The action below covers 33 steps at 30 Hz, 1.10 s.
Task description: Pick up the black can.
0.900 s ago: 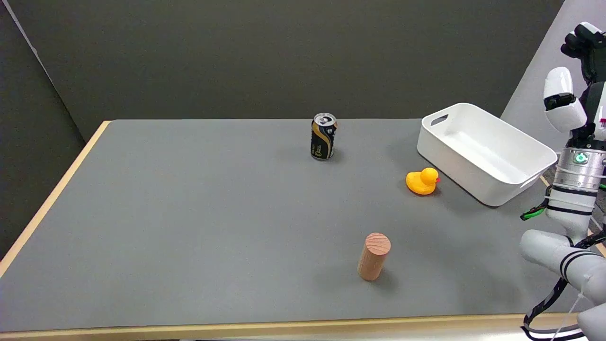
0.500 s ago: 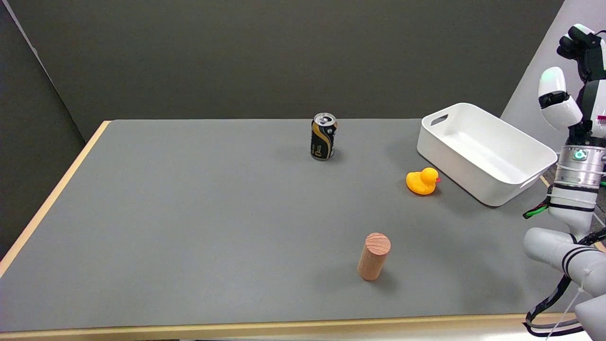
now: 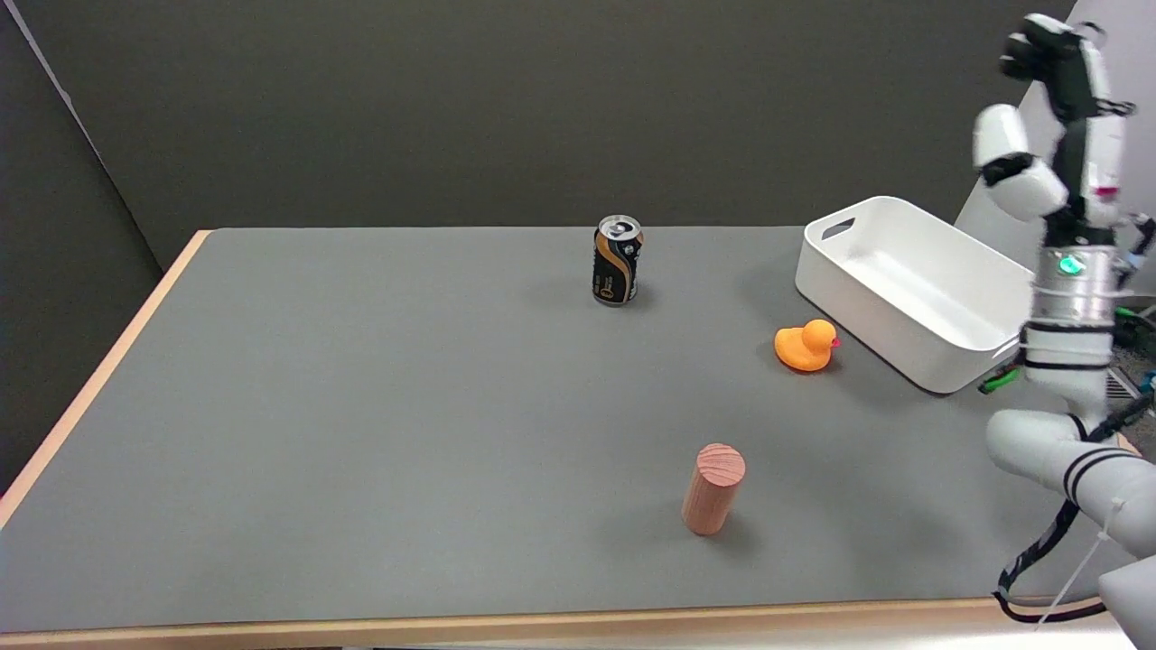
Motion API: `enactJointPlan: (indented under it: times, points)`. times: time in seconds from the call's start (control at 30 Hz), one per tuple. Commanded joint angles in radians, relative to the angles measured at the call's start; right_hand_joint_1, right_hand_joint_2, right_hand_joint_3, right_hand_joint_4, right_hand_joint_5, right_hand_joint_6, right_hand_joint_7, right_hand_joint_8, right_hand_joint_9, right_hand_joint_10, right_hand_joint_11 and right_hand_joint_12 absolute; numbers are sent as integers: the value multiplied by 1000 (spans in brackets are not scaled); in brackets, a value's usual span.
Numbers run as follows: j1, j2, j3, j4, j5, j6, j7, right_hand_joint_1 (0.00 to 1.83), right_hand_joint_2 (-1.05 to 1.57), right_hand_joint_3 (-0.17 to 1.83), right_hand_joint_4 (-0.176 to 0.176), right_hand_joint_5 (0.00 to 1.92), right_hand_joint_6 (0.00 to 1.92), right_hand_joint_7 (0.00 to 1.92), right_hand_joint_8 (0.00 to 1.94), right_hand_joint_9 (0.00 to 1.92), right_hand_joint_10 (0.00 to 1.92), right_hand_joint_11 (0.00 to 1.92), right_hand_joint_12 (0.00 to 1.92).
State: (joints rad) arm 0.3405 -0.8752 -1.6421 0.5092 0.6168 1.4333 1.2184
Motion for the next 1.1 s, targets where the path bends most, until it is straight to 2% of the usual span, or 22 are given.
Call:
enactJointPlan:
  times: [0.03,0.2,0.4,0.57,0.87,1.1]
  points:
    - [150,-33,-212,435,-371,-521,-270,456,712,1003,64,253,525,399,471,323,766,54,1075]
    - [253,-103,-339,464,-399,-698,-395,444,700,1003,65,246,514,388,461,315,758,54,1075]
    - [341,-192,-441,463,-476,-906,-439,433,691,998,65,248,518,387,462,310,755,58,1079]
    - [368,-245,-486,461,-505,-1013,-466,431,688,997,64,250,520,385,460,302,748,58,1081]
    - [358,-257,-512,452,-515,-1164,-468,424,682,996,60,254,525,381,456,292,740,57,1080]
    - [367,-233,-506,442,-523,-1209,-468,419,676,996,62,260,537,382,457,291,738,58,1077]
